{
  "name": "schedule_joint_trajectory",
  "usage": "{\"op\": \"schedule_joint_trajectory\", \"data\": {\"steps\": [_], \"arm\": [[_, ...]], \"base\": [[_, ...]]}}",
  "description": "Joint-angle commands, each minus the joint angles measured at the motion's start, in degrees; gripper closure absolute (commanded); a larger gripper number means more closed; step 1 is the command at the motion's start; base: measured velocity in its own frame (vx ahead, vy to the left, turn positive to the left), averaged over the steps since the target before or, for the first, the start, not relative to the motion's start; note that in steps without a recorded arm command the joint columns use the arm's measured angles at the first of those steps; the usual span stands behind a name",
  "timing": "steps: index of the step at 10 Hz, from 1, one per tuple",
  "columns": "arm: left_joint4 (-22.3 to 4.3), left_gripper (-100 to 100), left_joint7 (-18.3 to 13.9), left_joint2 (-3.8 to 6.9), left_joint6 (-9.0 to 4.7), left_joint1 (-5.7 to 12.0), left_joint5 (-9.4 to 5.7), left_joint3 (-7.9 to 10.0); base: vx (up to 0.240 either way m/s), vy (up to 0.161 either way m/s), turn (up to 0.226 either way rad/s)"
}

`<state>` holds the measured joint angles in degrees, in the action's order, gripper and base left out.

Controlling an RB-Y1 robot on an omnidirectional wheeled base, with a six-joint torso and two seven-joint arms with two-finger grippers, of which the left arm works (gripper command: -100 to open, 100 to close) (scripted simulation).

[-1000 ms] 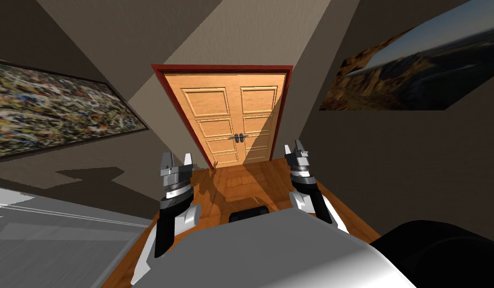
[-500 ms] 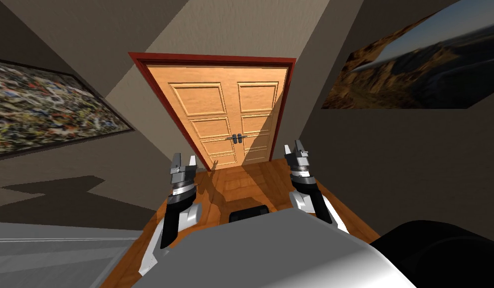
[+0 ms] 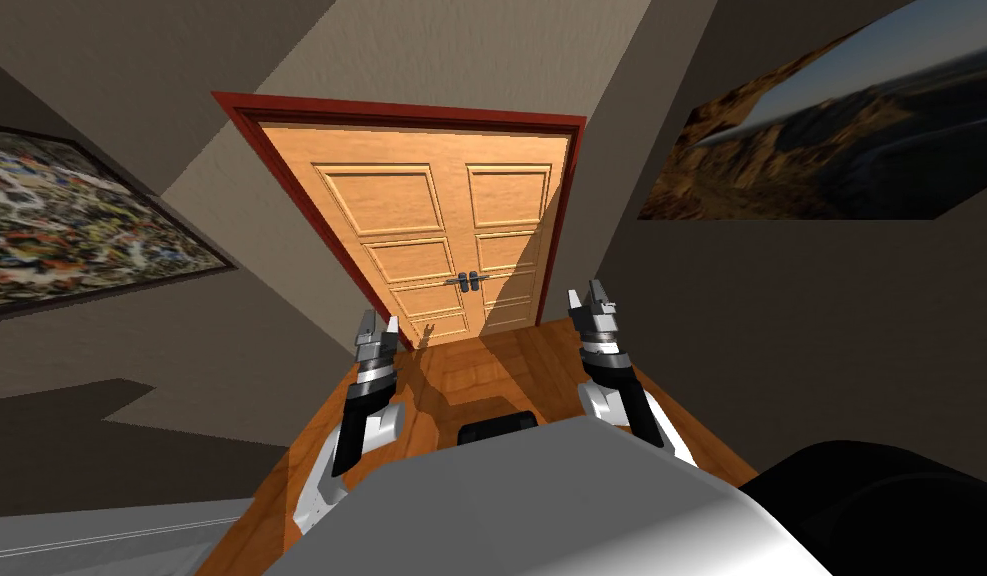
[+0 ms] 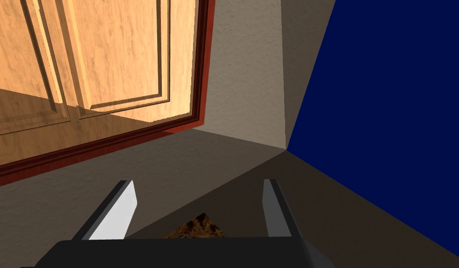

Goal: Pull the door open

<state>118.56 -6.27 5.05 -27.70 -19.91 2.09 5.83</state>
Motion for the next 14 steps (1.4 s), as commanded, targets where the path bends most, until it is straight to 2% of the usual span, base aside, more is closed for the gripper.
{"op": "schedule_joint_trajectory", "data": {"steps": [1,10,11,14], "arm": [[-1.93,-100,-0.14,0.35,0.24,0.65,-0.17,0.14],[-11.94,-100,-1.1,2.61,2.3,4.43,-1.41,1.46],[-14.26,-100,-1.32,3.1,2.78,5.3,-1.69,1.77],[-17.75,-100,-1.66,3.81,3.5,6.61,-2.12,2.22]], "base": [[0.13,-0.032,-0.028],[0.103,-0.018,-0.047],[0.125,-0.05,-0.08],[0.129,-0.024,-0.053]]}}
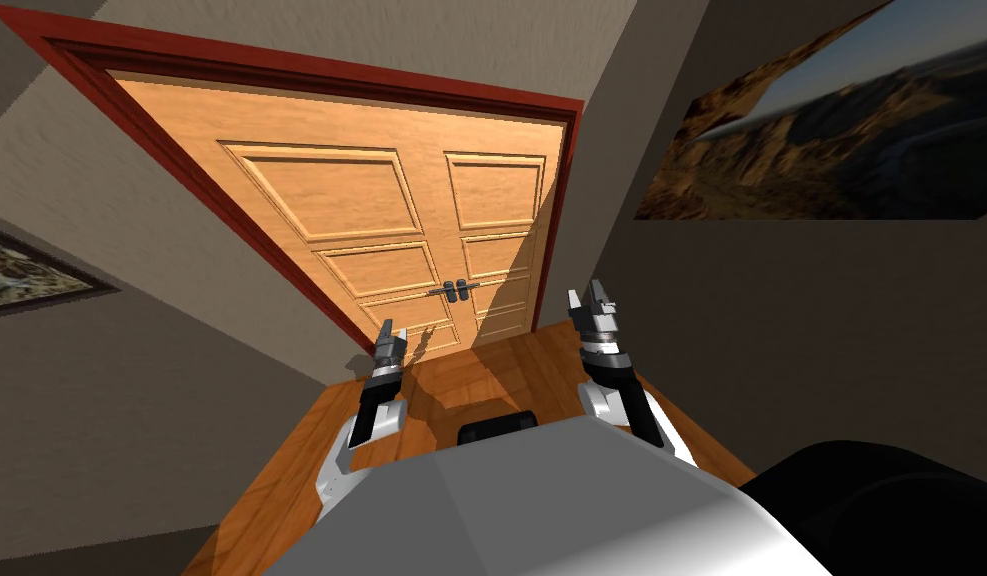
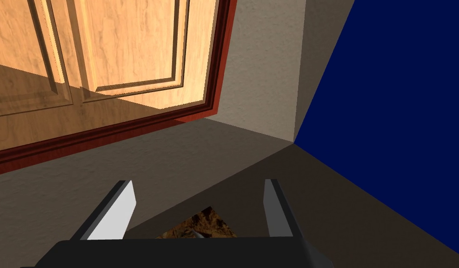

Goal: Pull the door open

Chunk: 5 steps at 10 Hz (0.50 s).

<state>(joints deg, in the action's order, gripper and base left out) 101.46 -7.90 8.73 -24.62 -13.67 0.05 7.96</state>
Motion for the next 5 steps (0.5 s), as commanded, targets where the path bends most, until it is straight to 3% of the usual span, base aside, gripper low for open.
{"op": "schedule_joint_trajectory", "data": {"steps": [1,5], "arm": [[-1.8,-100,-0.14,0.36,0.65,0.81,-0.22,0.25],[-6.39,-100,-0.58,1.26,1.6,2.54,-0.79,0.85]], "base": [[0.097,-0.028,-0.047],[0.102,-0.012,-0.047]]}}
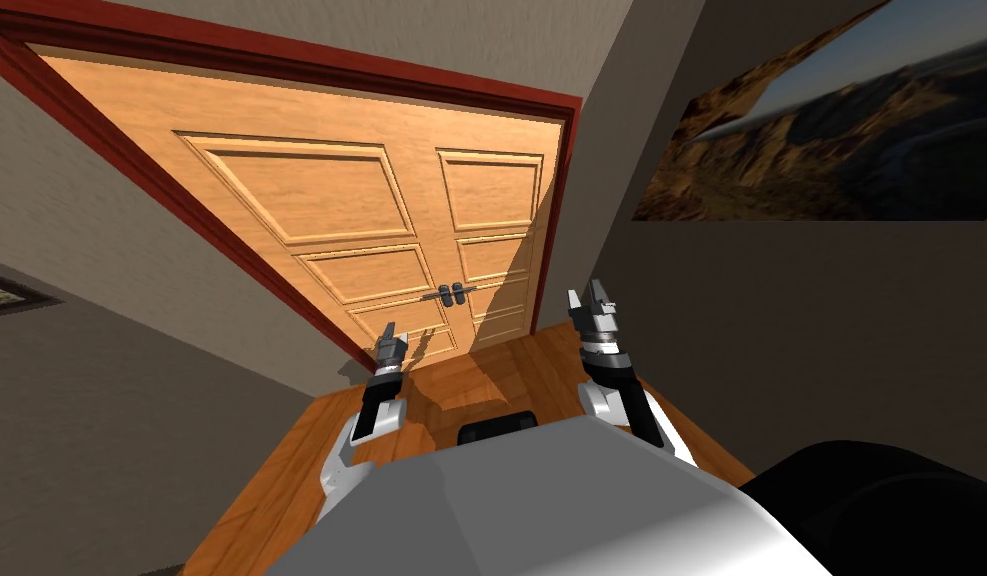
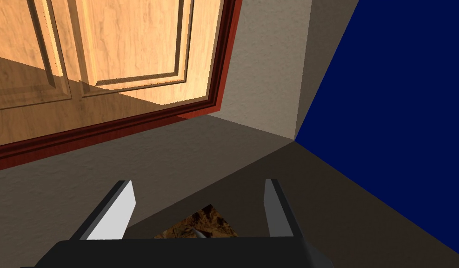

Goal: Pull the door open

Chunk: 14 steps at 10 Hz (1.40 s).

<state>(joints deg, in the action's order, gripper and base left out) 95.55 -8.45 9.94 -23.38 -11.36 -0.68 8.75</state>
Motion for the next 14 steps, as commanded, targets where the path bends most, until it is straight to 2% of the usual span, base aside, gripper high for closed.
{"op": "schedule_joint_trajectory", "data": {"steps": [1,6,9,10,11,14], "arm": [[-1.62,-100,-0.14,0.27,0.59,0.65,-0.2,0.21],[-7.08,-100,-0.67,1.29,1.72,2.71,-0.87,0.93],[-12.12,-100,-1.15,2.2,2.75,4.6,-1.49,1.59],[-12.12,-100,-1.15,2.2,2.75,4.6,-1.49,1.59],[-14.04,-100,-1.33,2.55,3.15,5.32,-1.73,1.84],[-16.55,-100,-1.58,2.99,3.67,6.27,-2.04,2.17]], "base": [[0.101,-0.025,-0.054],[0.102,-0.009,-0.044],[0.147,-0.018,-0.062],[0.111,-0.016,-0.03],[0.131,0.0,-0.048],[0.111,-0.004,-0.041]]}}
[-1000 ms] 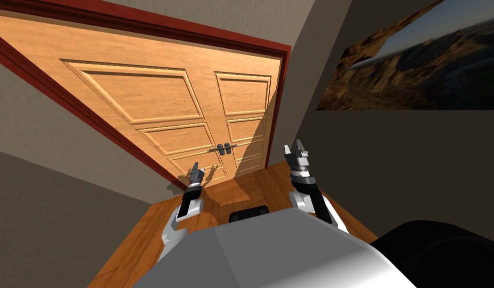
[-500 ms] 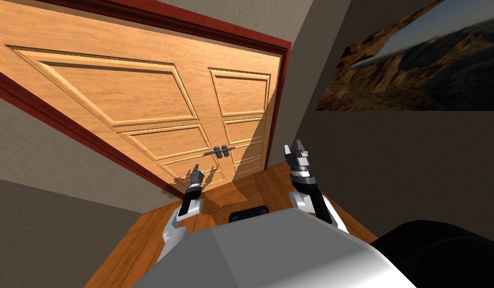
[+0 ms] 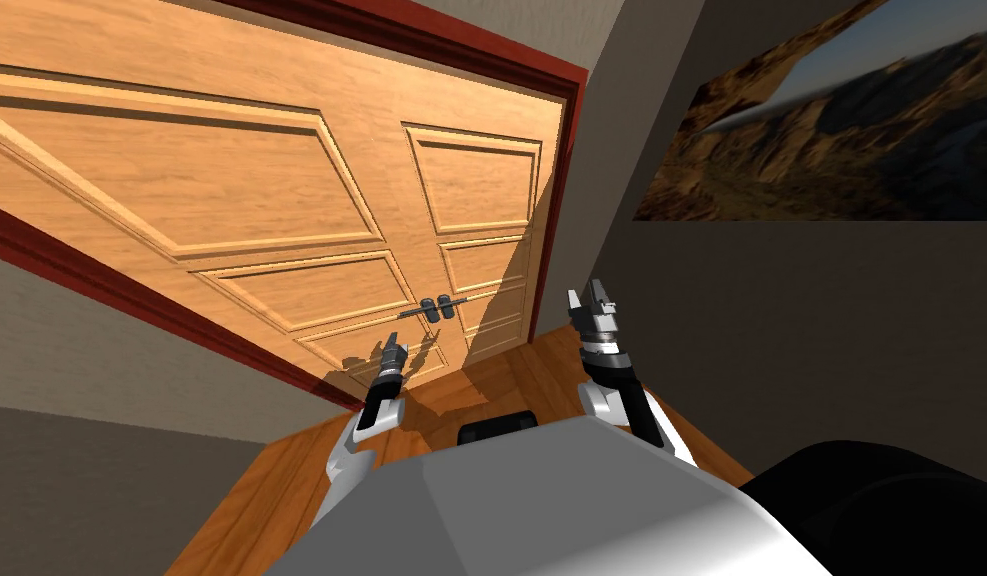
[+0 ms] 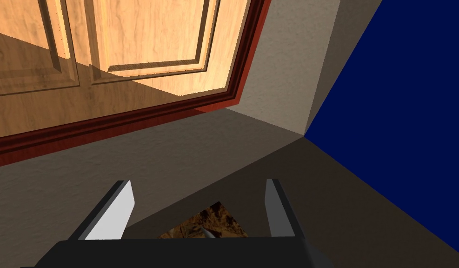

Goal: Pull the door open

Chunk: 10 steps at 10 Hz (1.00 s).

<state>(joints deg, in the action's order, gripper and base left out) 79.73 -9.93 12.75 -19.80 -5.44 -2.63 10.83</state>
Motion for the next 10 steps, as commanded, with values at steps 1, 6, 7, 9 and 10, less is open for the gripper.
{"op": "schedule_joint_trajectory", "data": {"steps": [1,6,7,9,10], "arm": [[-2.38,-100,-0.25,0.46,0.42,0.98,-0.29,0.32],[-8.04,-100,-0.8,1.41,1.58,3.11,-0.98,1.06],[-9.21,-100,-0.91,1.6,1.82,3.55,-1.13,1.21],[-10.03,-100,-1.48,3.22,1.29,2.65,-1.68,2.68],[-11.03,-100,-1.85,4.25,0.99,2.36,-2.06,3.64]], "base": [[0.127,0.013,-0.057],[0.148,-0.003,-0.05],[0.126,0.015,-0.045],[0.073,0.013,-0.015],[0.154,0.027,-0.057]]}}
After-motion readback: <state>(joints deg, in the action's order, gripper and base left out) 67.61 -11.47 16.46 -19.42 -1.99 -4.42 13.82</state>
